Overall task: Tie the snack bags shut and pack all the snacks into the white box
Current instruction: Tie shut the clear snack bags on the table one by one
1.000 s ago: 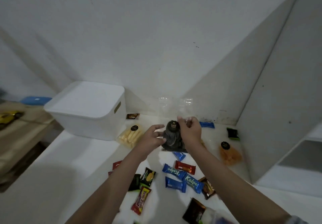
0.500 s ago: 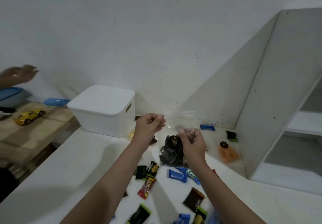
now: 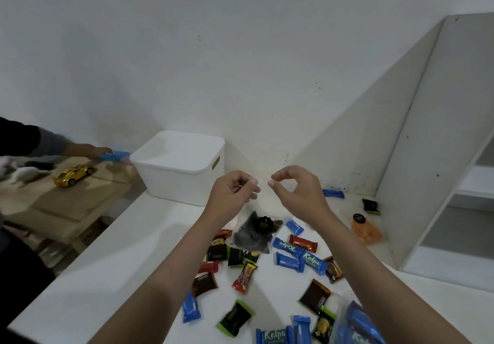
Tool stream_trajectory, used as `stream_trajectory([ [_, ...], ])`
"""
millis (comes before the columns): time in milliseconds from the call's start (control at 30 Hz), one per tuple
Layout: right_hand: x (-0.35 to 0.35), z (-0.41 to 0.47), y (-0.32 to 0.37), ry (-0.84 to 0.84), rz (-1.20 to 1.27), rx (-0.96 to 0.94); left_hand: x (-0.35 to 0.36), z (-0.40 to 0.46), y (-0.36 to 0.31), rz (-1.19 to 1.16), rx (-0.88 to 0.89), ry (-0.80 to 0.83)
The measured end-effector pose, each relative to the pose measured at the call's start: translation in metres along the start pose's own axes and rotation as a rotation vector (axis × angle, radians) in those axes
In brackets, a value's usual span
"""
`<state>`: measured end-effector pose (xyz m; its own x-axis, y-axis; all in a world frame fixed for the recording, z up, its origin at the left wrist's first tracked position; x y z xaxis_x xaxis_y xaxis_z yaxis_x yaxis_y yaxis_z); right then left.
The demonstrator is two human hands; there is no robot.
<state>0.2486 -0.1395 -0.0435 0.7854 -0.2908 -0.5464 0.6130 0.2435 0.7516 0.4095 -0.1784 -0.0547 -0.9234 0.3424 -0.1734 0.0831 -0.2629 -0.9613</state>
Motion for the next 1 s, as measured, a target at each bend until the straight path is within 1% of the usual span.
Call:
stream_trajectory([
  [100, 0.004, 0.003, 0.008, 0.035, 0.036, -0.012, -0.008, -0.002, -0.005, 0.041, 0.015, 0.026],
  [200, 0.010, 0.007, 0.016, 0.077, 0.032, -0.043, -0.016, -0.003, -0.009, 0.087, 0.035, 0.015],
  [300, 0.011, 0.009, 0.024, 0.123, 0.018, -0.052, -0.020, -0.004, -0.014, 0.190, 0.098, -0.007],
  [467, 0.013, 0.012, 0.036, 0.179, -0.038, -0.059, -0.022, -0.006, -0.024, 0.270, 0.178, -0.023],
  [667, 0.013, 0.017, 0.044, 0.161, -0.053, -0.076, -0.024, -0.001, -0.030, 0.301, 0.221, -0.046],
  [933, 0.012, 0.019, 0.051, 0.109, -0.048, -0.115, -0.023, -0.001, -0.039, 0.263, 0.233, -0.004],
  [1000, 0.014, 0.018, 0.052, 0.122, -0.048, -0.109, -0.025, -0.001, -0.039, 0.235, 0.223, 0.010],
])
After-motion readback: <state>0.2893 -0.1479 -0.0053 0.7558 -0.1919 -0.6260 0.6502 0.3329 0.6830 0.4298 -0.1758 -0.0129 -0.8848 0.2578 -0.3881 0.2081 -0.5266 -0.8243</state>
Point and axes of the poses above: each hand's wrist, its own z-axis towards the middle knuckle, its own x-axis out of the palm, y = z × x, the point moved 6 cm from there along z, towards the middle knuckle, and after that the axes turned 7 degrees about y, right-handed, at the moved point
